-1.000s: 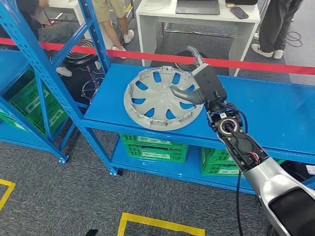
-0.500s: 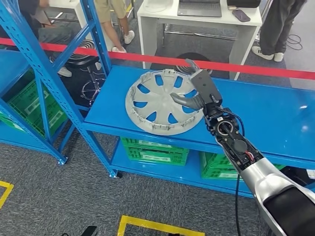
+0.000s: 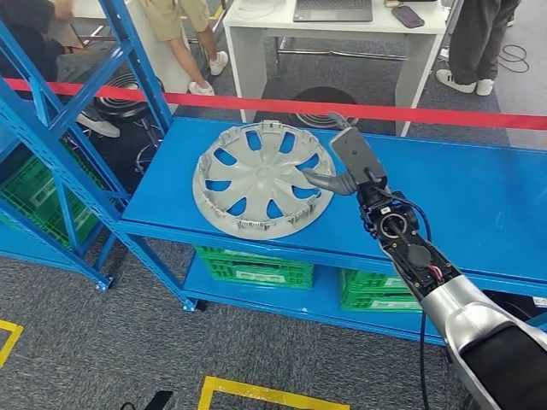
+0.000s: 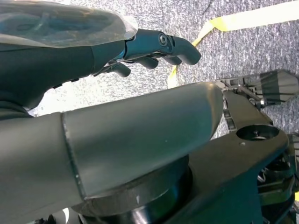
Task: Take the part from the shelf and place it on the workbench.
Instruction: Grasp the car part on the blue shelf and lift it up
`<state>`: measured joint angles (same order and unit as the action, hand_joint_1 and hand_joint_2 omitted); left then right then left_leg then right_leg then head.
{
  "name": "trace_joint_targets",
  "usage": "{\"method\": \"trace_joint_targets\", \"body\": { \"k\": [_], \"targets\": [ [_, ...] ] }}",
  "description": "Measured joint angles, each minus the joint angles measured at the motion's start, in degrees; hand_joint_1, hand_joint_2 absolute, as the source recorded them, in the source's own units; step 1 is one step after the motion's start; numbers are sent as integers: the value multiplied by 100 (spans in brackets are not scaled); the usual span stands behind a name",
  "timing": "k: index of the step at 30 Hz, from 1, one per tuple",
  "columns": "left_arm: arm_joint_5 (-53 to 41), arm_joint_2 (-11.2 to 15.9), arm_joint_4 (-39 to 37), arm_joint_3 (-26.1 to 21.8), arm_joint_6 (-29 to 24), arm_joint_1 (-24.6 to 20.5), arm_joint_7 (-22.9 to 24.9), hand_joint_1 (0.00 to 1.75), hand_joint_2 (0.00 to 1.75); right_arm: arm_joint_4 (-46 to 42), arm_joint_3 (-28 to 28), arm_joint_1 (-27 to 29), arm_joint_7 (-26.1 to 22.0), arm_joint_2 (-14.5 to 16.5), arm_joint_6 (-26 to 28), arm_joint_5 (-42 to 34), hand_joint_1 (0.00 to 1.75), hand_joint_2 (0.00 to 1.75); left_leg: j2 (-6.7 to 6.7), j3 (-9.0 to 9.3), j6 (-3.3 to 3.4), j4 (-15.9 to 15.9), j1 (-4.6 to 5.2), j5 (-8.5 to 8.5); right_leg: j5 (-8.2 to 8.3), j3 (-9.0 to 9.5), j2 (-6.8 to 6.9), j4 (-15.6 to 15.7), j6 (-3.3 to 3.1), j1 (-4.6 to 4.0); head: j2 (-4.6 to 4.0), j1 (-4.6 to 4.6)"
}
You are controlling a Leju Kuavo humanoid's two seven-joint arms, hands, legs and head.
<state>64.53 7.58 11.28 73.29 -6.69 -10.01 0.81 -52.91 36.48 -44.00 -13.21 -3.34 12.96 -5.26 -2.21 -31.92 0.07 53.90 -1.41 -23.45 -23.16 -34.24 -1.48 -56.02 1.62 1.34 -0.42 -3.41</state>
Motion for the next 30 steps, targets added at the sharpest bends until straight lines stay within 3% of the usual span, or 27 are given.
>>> {"method": "trace_joint_targets", "body": {
  "k": [3, 7, 10, 13, 19, 22, 24, 26, 27, 28, 29, 30],
  "targets": [
    [-1, -8, 0, 3, -14, 0, 3, 0, 0, 19, 3, 0, -24, 0, -13, 47, 0, 175, 9, 5, -38, -21, -10, -1, -3, 1, 3, -1, -31, -23, 0, 0],
    [1, -25, 0, 5, -31, 0, 4, 0, 0, 23, 17, -1, -18, 0, -14, 151, 0, 175, 10, 7, -251, -43, -28, 10, 3, 1, 6, -2, -57, -31, 0, 0],
    [-10, -28, 0, 7, -30, -1, 1, 0, 0, 23, 46, -1, 42, 0, -8, 214, 0, 175, 10, 0, -271, -32, -23, 14, 14, 5, 7, 1, -53, -26, 0, 0],
    [-30, -28, 0, 14, -24, -3, -11, 0, 0, 23, 80, -1, 91, 0, -7, 251, 0, 175, 10, -19, -256, 3, -16, 7, 27, 8, 9, 11, -28, -15, 0, 0],
    [-49, -26, 0, 33, 14, -22, -24, 0, 0, 19, 130, 9, 123, 0, -4, 356, 0, 175, 20, -63, -50, 61, 22, -53, 85, 37, 12, 40, 101, 24, 0, 0],
    [-61, -33, 0, 37, 19, -42, -25, 0, 0, -2, 146, 23, 156, -1, 10, 384, 0, 175, 41, 49, 25, -117, 0, 29, 135, 54, 38, -14, 185, 8, 0, 3],
    [-68, -41, 0, 39, 21, -50, -25, 0, 0, -11, 152, 16, 164, -2, 16, 386, 0, 175, 47, 110, 52, -182, -22, 32, -152, -140, 72, -397, 200, 14, 0, 9],
    [-69, -45, 0, 43, 23, -55, -26, 0, 0, -16, 172, 36, 171, -3, 18, 386, 0, 175, 50, 119, 72, -189, -16, -8, -511, -501, 82, -1147, 248, 24, 0, 13],
    [-69, -49, 0, 45, 25, -53, -26, 0, 0, -17, 180, 63, 177, -8, 18, 386, 0, 175, 52, 131, 61, -188, -19, -21, -597, -633, 85, -1409, 281, 33, 0, 13],
    [-69, -55, 0, 48, 28, -48, -26, 0, 0, -19, 186, 89, 190, -13, 17, 386, 0, 175, 49, 151, 44, -183, -28, -39, -584, -674, 90, -1475, 314, 46, 0, 13],
    [-69, -63, 0, 51, 32, -41, -26, 0, 0, -20, 186, 107, 204, -18, 16, 386, 0, 175, 42, 178, 20, -173, -42, -63, -457, -593, 95, -1292, 343, 64, 0, 13],
    [-69, -70, 0, 54, 34, -34, -26, 0, 0, -22, 186, 116, 219, -22, 15, 386, 0, 175, 35, 208, -15, -150, -60, -100, -243, -409, 100, -898, 377, 91, 0, 13]
  ]
}}
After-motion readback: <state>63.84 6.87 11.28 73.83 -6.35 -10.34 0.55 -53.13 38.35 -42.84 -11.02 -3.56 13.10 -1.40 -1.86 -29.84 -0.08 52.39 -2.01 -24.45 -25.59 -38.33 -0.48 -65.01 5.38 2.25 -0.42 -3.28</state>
